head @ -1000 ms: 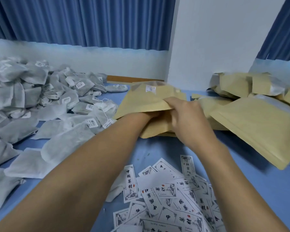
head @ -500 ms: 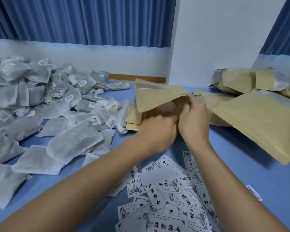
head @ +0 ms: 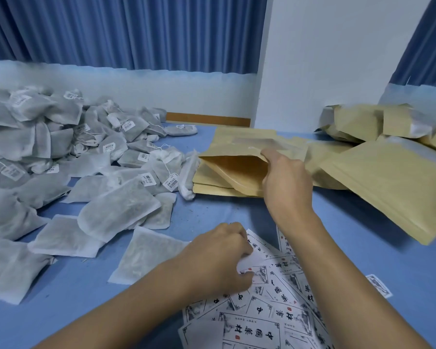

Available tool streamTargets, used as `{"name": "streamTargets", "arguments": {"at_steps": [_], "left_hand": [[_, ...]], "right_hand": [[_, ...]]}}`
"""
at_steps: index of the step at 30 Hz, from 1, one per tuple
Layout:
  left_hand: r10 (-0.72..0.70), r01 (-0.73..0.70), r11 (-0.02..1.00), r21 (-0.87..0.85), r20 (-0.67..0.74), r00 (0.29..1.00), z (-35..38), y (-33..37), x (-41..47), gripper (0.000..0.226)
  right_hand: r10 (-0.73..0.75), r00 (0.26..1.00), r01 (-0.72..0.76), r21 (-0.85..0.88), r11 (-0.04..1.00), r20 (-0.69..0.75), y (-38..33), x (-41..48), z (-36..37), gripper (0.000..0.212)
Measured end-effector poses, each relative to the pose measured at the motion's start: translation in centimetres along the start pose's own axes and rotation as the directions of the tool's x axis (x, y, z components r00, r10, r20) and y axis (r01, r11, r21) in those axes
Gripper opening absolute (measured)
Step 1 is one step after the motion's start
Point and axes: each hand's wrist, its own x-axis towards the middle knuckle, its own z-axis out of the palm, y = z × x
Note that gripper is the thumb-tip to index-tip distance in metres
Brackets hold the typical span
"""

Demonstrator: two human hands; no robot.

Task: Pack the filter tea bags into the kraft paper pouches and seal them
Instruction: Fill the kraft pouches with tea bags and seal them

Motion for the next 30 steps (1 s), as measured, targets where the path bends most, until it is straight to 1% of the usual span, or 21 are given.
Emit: {"name": "streamTargets", "arguments": {"at_steps": [3, 6, 8, 10, 11, 12, 13, 14, 16, 17, 18, 19, 20, 22, 23, 24, 25, 26, 27, 28, 30], "left_hand": [[0.019, -0.019, 0.999, 0.036, 0.000, 1.000, 0.1, 0.5, -0.1, 0.017], [0.033, -0.028, 0.990, 0.136, -0.039, 0.999, 0.0, 0.7, 0.3, 0.020], [0.021, -0.024, 1.000, -0.016, -0.180, 0.983, -0.5, 0.5, 0.7, 0.020], [-0.084, -0.059, 0.947, -0.317, -0.417, 0.905, -1.4, 0.5, 0.8, 0.028], [-0.209, -0.090, 0.851, -0.518, -0.491, 0.846, -2.1, 0.7, 0.9, 0.030], [-0.363, -0.113, 0.686, -0.719, -0.473, 0.803, -2.8, 0.8, 1.6, 0.029], [-0.489, -0.103, 0.478, -0.872, -0.362, 0.793, -3.5, 0.7, 2.6, 0.026], [-0.553, -0.059, 0.276, -0.959, -0.209, 0.806, -4.3, 0.6, 4.0, 0.023], [-0.563, 0.070, -0.090, -0.993, 0.109, 0.819, -5.9, 0.1, 7.1, 0.020], [-0.542, 0.075, -0.255, -0.964, 0.207, 0.814, -6.8, 0.0, 8.4, 0.020], [-0.535, 0.029, -0.383, -0.923, 0.248, 0.808, -7.5, -0.1, 9.6, 0.021], [-0.546, -0.033, -0.446, -0.895, 0.243, 0.802, -7.9, -0.1, 10.6, 0.022], [-0.563, -0.092, -0.463, -0.881, 0.213, 0.799, -8.1, -0.2, 11.4, 0.024], [-0.575, -0.128, -0.409, -0.903, 0.146, 0.805, -7.9, -0.1, 12.3, 0.022], [-0.576, -0.094, -0.318, -0.944, 0.114, 0.810, -7.4, 0.0, 12.4, 0.021], [-0.579, -0.041, -0.149, -0.988, 0.054, 0.813, -6.9, 0.1, 12.3, 0.021], [-0.579, 0.020, 0.097, -0.995, -0.040, 0.815, -6.3, 0.1, 12.1, 0.020], [-0.550, 0.048, 0.363, -0.931, -0.172, 0.817, -5.6, 0.3, 11.4, 0.019], [-0.484, 0.033, 0.580, -0.814, -0.311, 0.818, -5.0, 0.3, 10.6, 0.021], [-0.398, -0.005, 0.719, -0.695, -0.419, 0.816, -4.4, 0.4, 9.4, 0.022], [-0.281, -0.048, 0.858, -0.512, -0.545, 0.790, -3.1, 0.5, 6.7, 0.024]], "right_hand": [[0.003, 1.000, -0.003, -0.021, 1.000, 0.003, 0.0, 0.0, 0.1, 0.063], [-0.013, 1.000, 0.013, 0.000, 1.000, -0.007, 0.2, 0.2, 0.2, 0.065], [-0.025, 1.000, 0.025, 0.017, 1.000, -0.005, 0.3, 0.3, 0.2, 0.068], [-0.040, 0.999, 0.040, 0.025, 0.999, 0.001, 0.3, 0.4, 0.1, 0.072], [-0.045, 0.999, 0.045, 0.028, 0.999, 0.005, 0.3, 0.5, 0.1, 0.072], [-0.051, 0.999, 0.051, 0.034, 0.998, 0.010, 0.3, 0.6, -0.1, 0.072], [-0.056, 0.998, 0.055, 0.040, 0.998, 0.018, 0.3, 0.5, -0.2, 0.071], [-0.061, 0.998, 0.060, 0.042, 0.997, 0.028, 0.3, 0.6, -0.3, 0.067], [-0.070, 0.996, 0.067, 0.051, 0.996, 0.059, 0.2, 0.8, -0.5, 0.053], [-0.069, 0.995, 0.065, 0.057, 0.996, 0.068, 0.2, 0.9, -0.7, 0.048], [-0.066, 0.996, 0.063, 0.056, 0.996, 0.067, 0.2, 1.0, -0.8, 0.045], [-0.062, 0.996, 0.060, 0.044, 0.997, 0.061, 0.3, 1.0, -0.8, 0.045], [-0.057, 0.997, 0.055, 0.039, 0.998, 0.054, 0.3, 1.0, -0.9, 0.046], [-0.053, 0.997, 0.050, 0.054, 0.997, 0.050, 0.3, 0.9, -0.8, 0.047], [-0.052, 0.997, 0.049, 0.060, 0.997, 0.054, 0.2, 0.9, -0.8, 0.045], [-0.048, 0.997, 0.044, 0.058, 0.997, 0.061, 0.2, 0.9, -0.8, 0.040], [-0.040, 0.997, 0.036, 0.056, 0.998, 0.067, 0.3, 1.0, -0.8, 0.035], [-0.034, 0.997, 0.030, 0.053, 0.998, 0.066, 0.3, 1.1, -0.8, 0.031], [-0.032, 0.998, 0.029, 0.047, 0.998, 0.061, 0.4, 1.0, -0.8, 0.028], [-0.035, 0.998, 0.033, 0.039, 0.999, 0.055, 0.4, 1.0, -0.7, 0.028], [-0.041, 0.998, 0.041, 0.016, 0.999, 0.051, 0.2, 0.8, -0.5, 0.034]]}}
